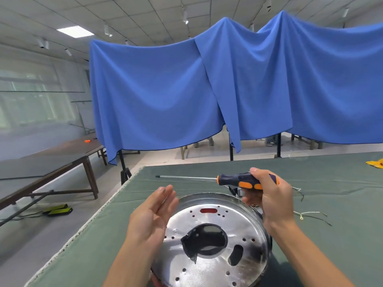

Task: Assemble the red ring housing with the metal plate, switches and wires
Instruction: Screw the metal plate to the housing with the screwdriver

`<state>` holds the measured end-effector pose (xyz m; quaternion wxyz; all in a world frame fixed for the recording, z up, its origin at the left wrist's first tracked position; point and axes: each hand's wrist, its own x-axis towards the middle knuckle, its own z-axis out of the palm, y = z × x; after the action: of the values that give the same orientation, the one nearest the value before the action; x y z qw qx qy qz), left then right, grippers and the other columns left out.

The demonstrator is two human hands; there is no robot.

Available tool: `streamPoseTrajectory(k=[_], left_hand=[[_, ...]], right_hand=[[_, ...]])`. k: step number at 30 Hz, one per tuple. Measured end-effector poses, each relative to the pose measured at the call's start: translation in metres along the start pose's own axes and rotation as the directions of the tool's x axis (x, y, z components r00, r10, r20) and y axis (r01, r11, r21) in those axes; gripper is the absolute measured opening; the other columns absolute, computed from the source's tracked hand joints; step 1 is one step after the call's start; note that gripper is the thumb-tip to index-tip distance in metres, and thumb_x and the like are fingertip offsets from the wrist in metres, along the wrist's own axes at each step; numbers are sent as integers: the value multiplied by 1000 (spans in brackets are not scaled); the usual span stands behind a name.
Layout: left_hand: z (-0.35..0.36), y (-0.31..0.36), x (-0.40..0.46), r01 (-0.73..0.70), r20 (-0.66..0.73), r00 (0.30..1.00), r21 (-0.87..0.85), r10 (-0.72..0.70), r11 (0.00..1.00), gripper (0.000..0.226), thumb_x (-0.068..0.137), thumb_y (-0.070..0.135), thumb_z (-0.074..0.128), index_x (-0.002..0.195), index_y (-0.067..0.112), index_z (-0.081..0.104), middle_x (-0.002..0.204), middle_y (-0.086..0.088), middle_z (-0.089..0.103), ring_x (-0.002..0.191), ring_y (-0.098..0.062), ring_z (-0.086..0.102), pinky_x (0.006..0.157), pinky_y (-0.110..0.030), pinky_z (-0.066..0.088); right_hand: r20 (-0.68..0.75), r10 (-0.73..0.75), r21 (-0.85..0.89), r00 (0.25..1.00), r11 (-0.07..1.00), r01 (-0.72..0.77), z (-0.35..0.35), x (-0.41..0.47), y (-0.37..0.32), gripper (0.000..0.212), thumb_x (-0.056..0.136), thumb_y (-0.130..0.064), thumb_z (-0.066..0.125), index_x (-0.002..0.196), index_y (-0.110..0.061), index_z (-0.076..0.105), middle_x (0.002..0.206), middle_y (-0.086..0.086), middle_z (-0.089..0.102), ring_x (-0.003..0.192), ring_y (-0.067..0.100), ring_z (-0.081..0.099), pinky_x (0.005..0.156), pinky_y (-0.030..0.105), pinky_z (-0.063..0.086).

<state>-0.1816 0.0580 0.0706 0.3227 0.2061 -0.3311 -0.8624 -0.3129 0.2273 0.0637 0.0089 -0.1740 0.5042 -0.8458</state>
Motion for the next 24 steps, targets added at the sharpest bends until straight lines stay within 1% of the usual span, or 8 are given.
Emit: streamPoseTrajectory(k=[3, 5, 9, 11, 14, 19, 21, 24], left_hand=[[-9, 4, 4, 32, -27, 999, -91, -34, 995, 12, 94, 3, 50, 89, -3, 59, 93, -16, 68, 91, -27, 63, 71, -39, 59], [-12, 3, 7, 65, -42, 996, -159, -73, 985, 12, 95, 3, 49, 90, -3, 58, 92, -17, 67, 91, -27, 63, 70, -37, 59], [-14, 4, 11, 57, -85, 993, -209, -76, 976, 12, 95, 3, 49, 90, -3, 58, 90, -17, 65, 89, -26, 62, 91, -40, 50], [-13, 6, 11, 40, -91, 994, -221, -62, 975, 13, 95, 3, 49, 89, -2, 58, 88, -16, 66, 88, -25, 63, 89, -39, 53], [-12, 8, 9, -32, -137, 991, -192, 6, 981, 13, 96, 4, 49, 88, -2, 57, 88, -15, 65, 85, -23, 63, 89, -39, 48], [-15, 9, 8, -195, -218, 963, -161, 158, 968, 8, 93, 5, 55, 93, -2, 59, 88, -15, 68, 83, -23, 67, 76, -36, 54], [-16, 9, 8, -204, -221, 961, -166, 165, 965, 8, 93, 5, 55, 91, -2, 59, 84, -14, 69, 81, -22, 68, 75, -34, 57], [-14, 8, 8, -155, -163, 979, -190, 125, 969, 11, 93, 5, 54, 85, -1, 60, 69, -11, 71, 66, -19, 70, 63, -30, 60]], right_hand=[[-44, -81, -65, 996, 995, 78, 17, -8, 5, 25, 72, -29, 62, 57, -9, 58, 48, 13, 56, 31, 23, 43, 32, 22, 34], [-74, -135, -103, 988, 986, 127, 20, -11, 6, 25, 70, -30, 59, 53, -12, 58, 45, 10, 53, 31, 21, 42, 32, 20, 32], [-125, -199, -138, 972, 974, 181, 10, -10, 2, 25, 70, -27, 58, 48, -18, 59, 39, -3, 47, 33, 15, 41, 33, 18, 35], [-152, -191, -114, 970, 978, 174, 6, -7, -1, 24, 69, -27, 58, 46, -20, 60, 40, -4, 48, 36, 12, 44, 33, 17, 37], [-179, -156, -70, 972, 987, 145, 4, -4, -1, 24, 66, -28, 59, 44, -20, 58, 41, -4, 47, 37, 12, 45, 33, 16, 35], [-187, -87, -1, 978, 996, 89, 6, -3, 1, 23, 65, -30, 59, 43, -23, 60, 42, -7, 50, 38, 8, 48, 35, 17, 40], [-189, -72, 0, 979, 997, 73, 6, -2, 2, 24, 65, -32, 59, 42, -23, 60, 42, -6, 50, 38, 8, 48, 35, 16, 38], [-203, -40, 10, 978, 999, 43, 6, -2, 4, 24, 63, -32, 60, 42, -20, 58, 42, -6, 49, 39, 8, 48, 36, 17, 39]])
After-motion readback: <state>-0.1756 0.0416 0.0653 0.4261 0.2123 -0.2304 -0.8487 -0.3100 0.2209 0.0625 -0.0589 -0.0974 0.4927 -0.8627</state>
